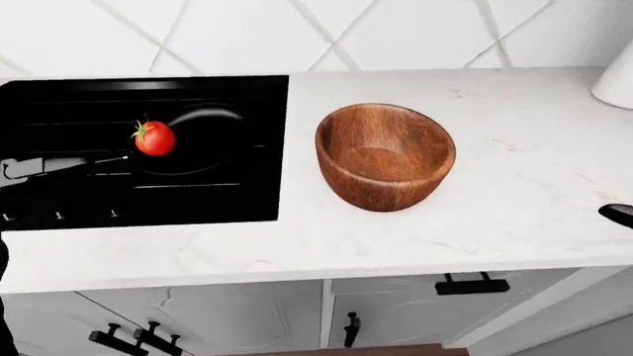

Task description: Pick the tomato from the pan and place it in the bowl.

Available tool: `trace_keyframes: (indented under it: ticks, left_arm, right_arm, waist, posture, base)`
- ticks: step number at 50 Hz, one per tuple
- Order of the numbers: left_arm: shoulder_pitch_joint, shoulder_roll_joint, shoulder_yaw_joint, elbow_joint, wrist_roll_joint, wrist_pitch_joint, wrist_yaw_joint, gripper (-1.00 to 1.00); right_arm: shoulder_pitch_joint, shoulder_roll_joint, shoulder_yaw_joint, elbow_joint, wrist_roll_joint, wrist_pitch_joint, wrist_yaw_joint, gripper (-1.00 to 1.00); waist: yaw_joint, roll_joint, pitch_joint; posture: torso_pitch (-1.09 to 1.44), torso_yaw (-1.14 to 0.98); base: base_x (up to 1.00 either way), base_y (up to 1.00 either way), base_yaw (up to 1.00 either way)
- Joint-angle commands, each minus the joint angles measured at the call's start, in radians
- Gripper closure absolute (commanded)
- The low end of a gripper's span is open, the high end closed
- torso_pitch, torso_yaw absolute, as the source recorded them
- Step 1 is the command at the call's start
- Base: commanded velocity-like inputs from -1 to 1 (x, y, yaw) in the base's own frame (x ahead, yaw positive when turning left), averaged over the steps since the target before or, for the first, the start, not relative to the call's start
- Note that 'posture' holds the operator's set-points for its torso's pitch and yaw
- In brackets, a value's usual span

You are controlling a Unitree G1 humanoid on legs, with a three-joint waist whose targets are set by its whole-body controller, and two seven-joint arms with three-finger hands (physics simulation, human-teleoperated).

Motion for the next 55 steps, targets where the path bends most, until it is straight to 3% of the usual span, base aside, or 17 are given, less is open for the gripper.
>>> trace_keyframes:
  ticks: [1,2,3,4,5,7,10,12,13,14,28,34,36,41,47,55]
  left_arm:
    - [-0.016,0.017,0.014,-0.017,0.0,-0.022,0.004,-1.0]
    - [-0.016,0.017,0.015,-0.015,0.0,-0.022,0.004,-1.0]
    - [-0.015,0.017,0.015,-0.016,-0.001,-0.023,0.004,-1.0]
    - [-0.015,0.017,0.015,-0.016,0.0,-0.023,0.004,-1.0]
    - [-0.015,0.018,0.015,-0.015,0.0,-0.023,0.004,-1.0]
    - [-0.013,0.017,0.014,-0.012,0.0,-0.026,0.004,-1.0]
    - [-0.014,0.019,0.015,-0.015,-0.003,-0.022,0.005,-1.0]
    - [-0.015,0.02,0.016,-0.01,0.0,-0.025,0.005,-1.0]
    - [-0.017,0.022,0.018,-0.011,-0.001,-0.024,0.007,-1.0]
    - [-0.018,0.024,0.018,-0.011,0.0,-0.026,0.007,-1.0]
    - [-0.006,0.032,0.029,-0.015,0.024,-0.017,0.0,-1.0]
    - [-0.051,0.084,0.024,0.05,0.026,0.032,-0.034,-1.0]
    - [-0.068,0.11,-0.005,0.088,0.076,0.053,-0.05,-1.0]
    - [-0.171,0.154,-0.033,0.201,0.158,0.056,-0.086,-1.0]
    - [-0.276,0.249,-0.089,0.387,0.243,0.033,-0.201,-1.0]
    - [-0.534,0.311,-0.181,0.693,0.386,-0.13,-0.358,-1.0]
  right_arm:
    - [-0.015,-0.024,-0.007,-0.027,0.004,-0.028,0.004,-1.0]
    - [-0.015,-0.025,-0.008,-0.026,0.004,-0.028,0.004,-1.0]
    - [-0.015,-0.025,-0.008,-0.025,0.004,-0.029,0.004,-1.0]
    - [-0.015,-0.026,-0.008,-0.025,0.005,-0.028,0.004,-1.0]
    - [-0.015,-0.027,-0.008,-0.023,0.005,-0.029,0.004,-1.0]
    - [-0.014,-0.025,-0.004,-0.011,0.002,-0.034,0.002,-1.0]
    - [-0.015,-0.027,-0.004,-0.012,0.006,-0.029,-0.003,-1.0]
    - [-0.013,-0.024,-0.002,-0.01,0.006,-0.03,-0.003,-1.0]
    - [-0.013,-0.025,-0.003,-0.01,0.006,-0.03,-0.004,-1.0]
    - [-0.014,-0.026,-0.003,-0.01,0.006,-0.029,-0.006,-1.0]
    - [-0.016,-0.028,0.002,-0.001,0.004,-0.021,-0.011,-1.0]
    - [-0.012,-0.021,0.004,-0.015,0.006,-0.009,-0.006,-1.0]
    - [-0.011,-0.02,0.005,-0.015,0.003,-0.008,0.0,-1.0]
    - [-0.014,-0.018,0.012,0.002,-0.015,-0.025,0.006,-1.0]
    - [-0.014,-0.015,0.018,0.004,-0.02,-0.028,0.009,-1.0]
    - [-0.015,-0.013,0.018,0.001,-0.016,-0.023,0.01,-1.0]
  waist:
    - [0.003,0.011,-0.021]
    - [-0.001,0.023,-0.04]
    - [0.014,0.005,-0.025]
    - [0.013,0.018,-0.018]
    - [0.021,0.01,-0.015]
    - [0.023,-0.001,-0.025]
    - [0.028,-0.036,-0.004]
    - [0.033,-0.083,-0.006]
    - [0.041,-0.105,-0.02]
    - [0.038,-0.076,-0.003]
    - [0.02,-0.057,-0.014]
    - [0.018,-0.057,-0.006]
    - [0.017,-0.057,-0.005]
    - [0.017,-0.057,-0.005]
    - [0.017,-0.058,-0.007]
    - [0.023,-0.064,-0.016]
  posture:
    - [0.0,0.0]
    - [0.0,0.0]
    - [0.0,0.0]
    - [0.0,0.0]
    - [0.0,0.0]
    - [0.0,0.0]
    - [0.0,0.0]
    - [0.0,0.0]
    - [0.0,0.0]
    - [0.0,0.0]
    - [0.0,0.0]
    - [0.0,0.0]
    - [0.0,0.0]
    - [0.0,0.0]
    - [0.0,0.0]
    - [0.0,0.0]
  base:
    - [0.23,0.0,0.0]
    - [0.23,0.0,0.0]
    - [0.23,0.0,0.0]
    - [0.24,0.0,0.0]
    - [0.23,0.0,0.0]
    - [0.11,0.0,0.0]
    - [0.0,0.0,0.0]
    - [0.0,0.0,0.0]
    - [0.0,0.0,0.0]
    - [0.0,0.0,0.0]
    - [0.0,0.0,0.0]
    - [0.0,0.0,0.0]
    - [0.0,0.0,0.0]
    - [0.0,0.0,0.0]
    - [0.0,0.0,0.0]
    - [0.0,0.0,0.0]
